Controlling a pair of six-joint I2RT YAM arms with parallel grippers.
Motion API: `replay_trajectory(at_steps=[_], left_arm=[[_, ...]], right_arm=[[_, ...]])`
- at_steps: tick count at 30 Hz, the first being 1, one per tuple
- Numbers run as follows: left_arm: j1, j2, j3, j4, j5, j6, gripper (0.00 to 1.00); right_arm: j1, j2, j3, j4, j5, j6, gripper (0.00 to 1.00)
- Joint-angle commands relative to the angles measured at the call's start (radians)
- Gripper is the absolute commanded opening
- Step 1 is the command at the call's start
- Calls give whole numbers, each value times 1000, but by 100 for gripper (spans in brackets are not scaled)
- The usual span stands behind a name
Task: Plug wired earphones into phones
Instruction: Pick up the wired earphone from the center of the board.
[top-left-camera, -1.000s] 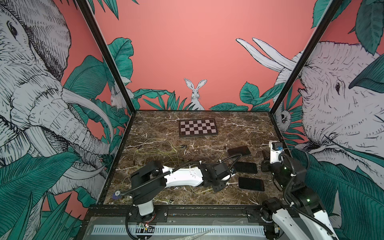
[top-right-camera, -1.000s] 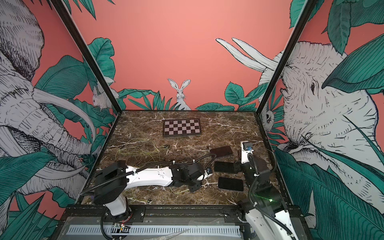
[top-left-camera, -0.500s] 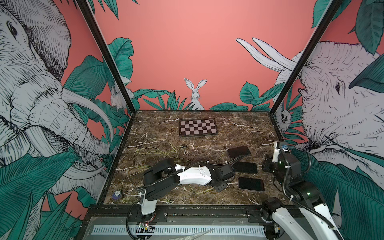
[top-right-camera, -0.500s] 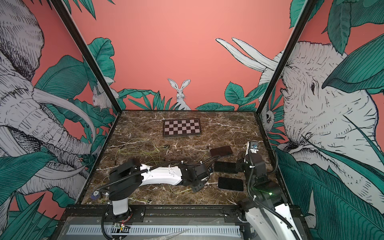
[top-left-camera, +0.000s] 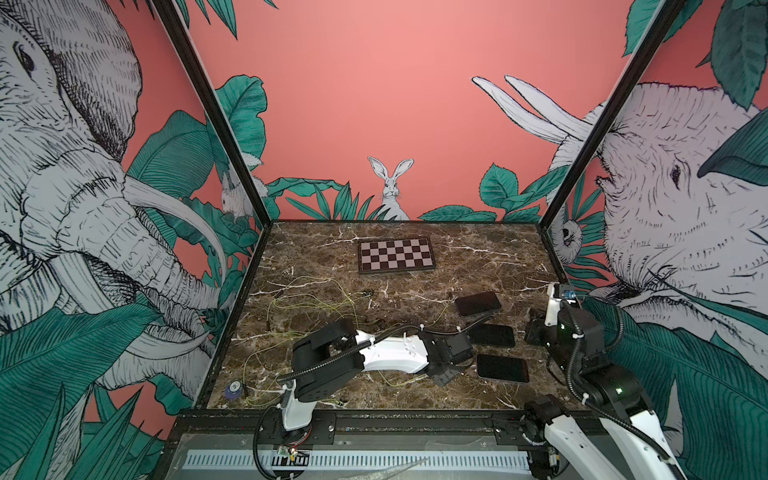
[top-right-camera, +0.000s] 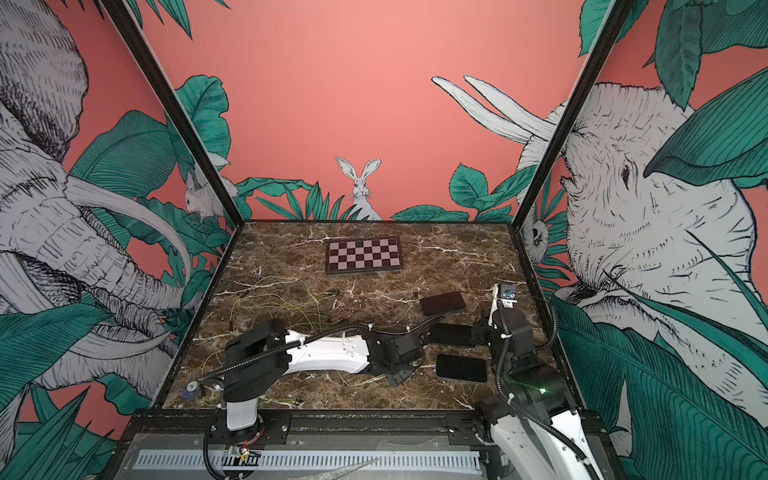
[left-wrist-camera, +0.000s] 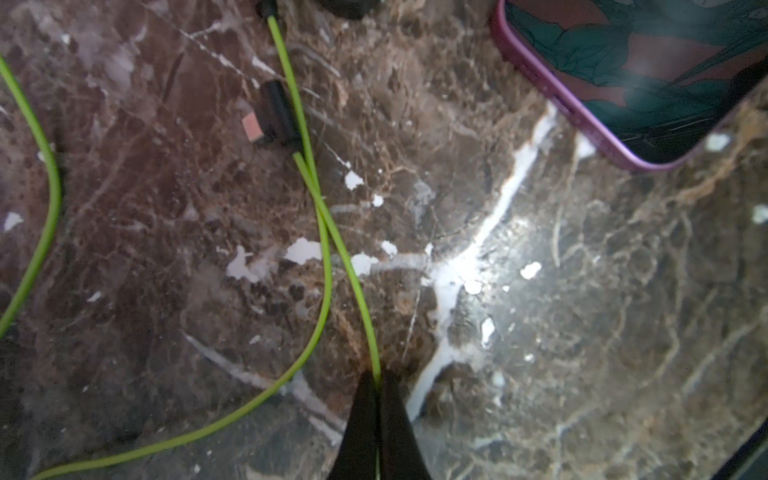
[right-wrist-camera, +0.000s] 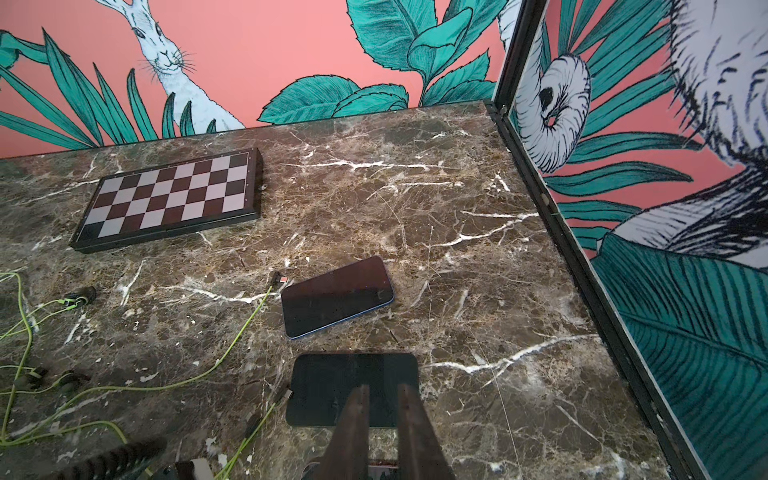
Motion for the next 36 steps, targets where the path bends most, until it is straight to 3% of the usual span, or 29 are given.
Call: replay_trajectory(at_steps=[1, 8, 13, 17, 22, 27, 31, 36], left_arm=[[1, -26, -16, -43, -52, 1, 0], [21, -131, -42, -12, -28, 83, 0], [57, -267, -124, 68, 35, 184, 0], [84, -357, -150, 74, 81, 245, 0], [98, -441, -145, 8, 101, 375, 0], [151, -572, -174, 14, 275, 445, 0], [160, -655, -195, 32, 348, 473, 0], [161, -744, -236, 77, 424, 473, 0]], right_arm=[[7, -19, -3, 50, -31, -66, 18], [6, -110, -86, 194, -204, -292, 25], [6, -184, -152, 266, -409, -495, 36], [7, -221, -188, 238, -563, -613, 36], [6, -215, -201, 210, -662, -682, 35], [7, -168, -199, 177, -887, -832, 38], [7, -171, -218, 200, -921, -952, 45], [6, -199, -288, 370, -947, -943, 52]])
